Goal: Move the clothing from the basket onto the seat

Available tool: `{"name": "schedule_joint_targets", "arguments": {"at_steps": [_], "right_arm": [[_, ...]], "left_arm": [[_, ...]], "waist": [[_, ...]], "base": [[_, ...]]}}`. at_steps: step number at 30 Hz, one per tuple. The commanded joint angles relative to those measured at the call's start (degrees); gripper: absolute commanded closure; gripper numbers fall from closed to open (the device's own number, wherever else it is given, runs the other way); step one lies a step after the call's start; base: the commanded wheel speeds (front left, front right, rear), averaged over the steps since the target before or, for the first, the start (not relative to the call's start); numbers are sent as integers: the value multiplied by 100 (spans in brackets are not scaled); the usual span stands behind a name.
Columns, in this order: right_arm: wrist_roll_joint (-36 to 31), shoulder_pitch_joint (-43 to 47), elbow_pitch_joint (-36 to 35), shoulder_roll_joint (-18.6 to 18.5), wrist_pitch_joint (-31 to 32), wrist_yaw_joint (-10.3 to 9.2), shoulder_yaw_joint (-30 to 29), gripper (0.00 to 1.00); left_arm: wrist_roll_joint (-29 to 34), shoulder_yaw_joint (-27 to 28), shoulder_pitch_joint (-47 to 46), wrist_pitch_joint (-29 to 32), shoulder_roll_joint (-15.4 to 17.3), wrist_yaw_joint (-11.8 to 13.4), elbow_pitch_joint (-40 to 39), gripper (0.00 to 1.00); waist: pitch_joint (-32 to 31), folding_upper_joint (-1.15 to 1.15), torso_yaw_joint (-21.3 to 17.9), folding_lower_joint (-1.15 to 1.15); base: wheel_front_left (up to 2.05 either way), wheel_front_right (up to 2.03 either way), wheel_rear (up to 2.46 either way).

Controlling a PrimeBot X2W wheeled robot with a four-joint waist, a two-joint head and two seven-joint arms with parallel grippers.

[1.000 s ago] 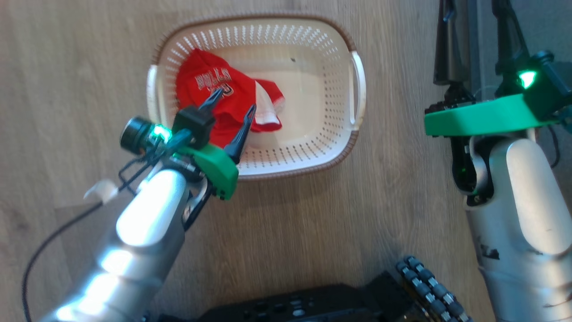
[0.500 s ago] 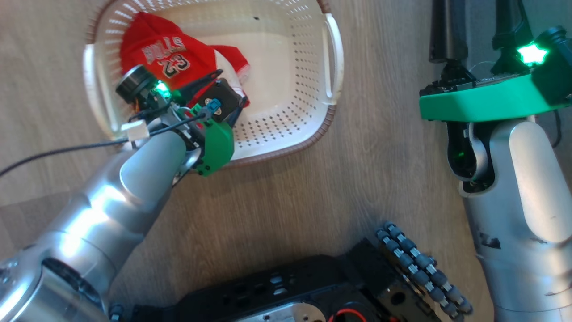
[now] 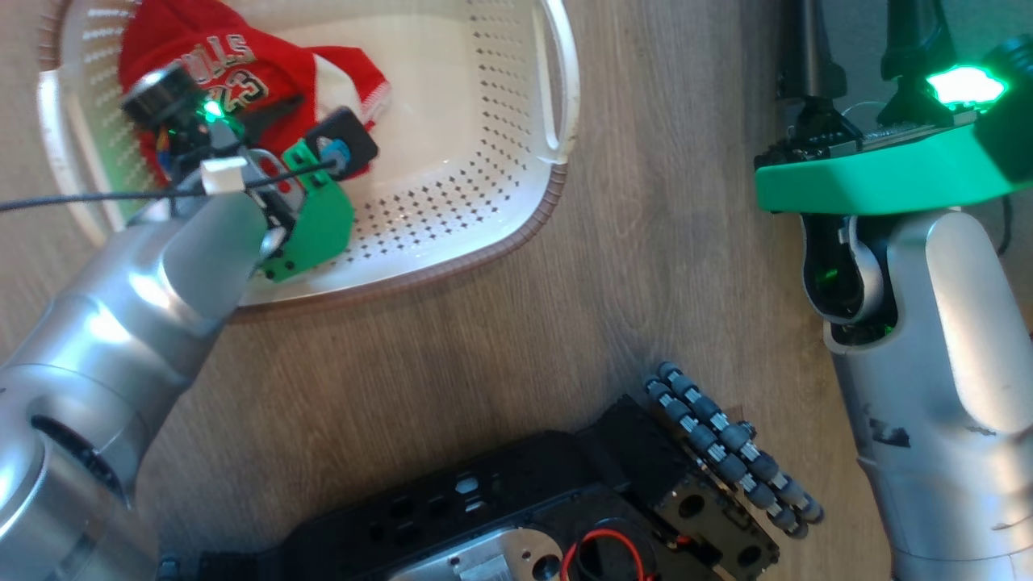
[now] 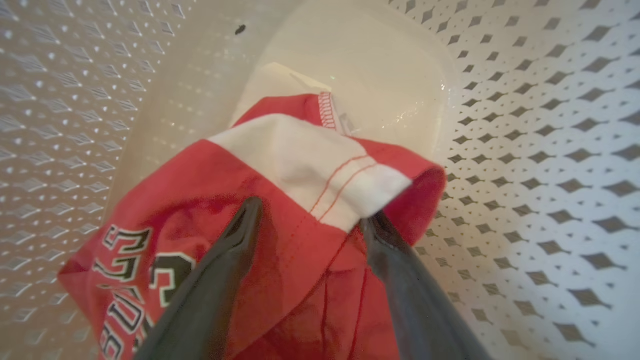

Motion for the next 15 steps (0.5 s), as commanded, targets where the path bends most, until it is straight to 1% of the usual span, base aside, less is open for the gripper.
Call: {"name": "schedule_joint_targets", "arguments": {"at_steps": [1, 8, 11, 12, 13, 15], "right_arm": [[59, 156, -187, 43, -28, 40, 61, 0], [131, 290, -195, 43, -28, 40, -18, 0], [155, 328, -193, 43, -28, 40, -41, 0], [157, 337, -193, 43, -28, 40, -43, 0], [159, 344, -190, 43, -28, 40, -43, 0], [166, 346, -183, 43, -28, 40, -49, 0]], "left_arm": [[67, 4, 10, 31, 78, -36, 35, 0], [154, -86, -4, 77, 17, -28, 398, 0], [79, -48, -12, 72, -25, -9, 522, 1], [37, -25, -9, 92, -37, -10, 570, 68], [-1, -8, -8, 82, -51, -11, 597, 100], [-91, 45, 7, 43, -57, -13, 653, 100]], "waist": [[61, 0, -76, 0], [79, 0, -132, 0], [79, 0, -136, 0], [76, 0, -137, 0], [72, 0, -138, 0], [60, 0, -135, 0]], "base": [[0, 0, 0], [0, 0, 0], [0, 0, 0], [0, 0, 0], [0, 0, 0], [0, 0, 0]]}}
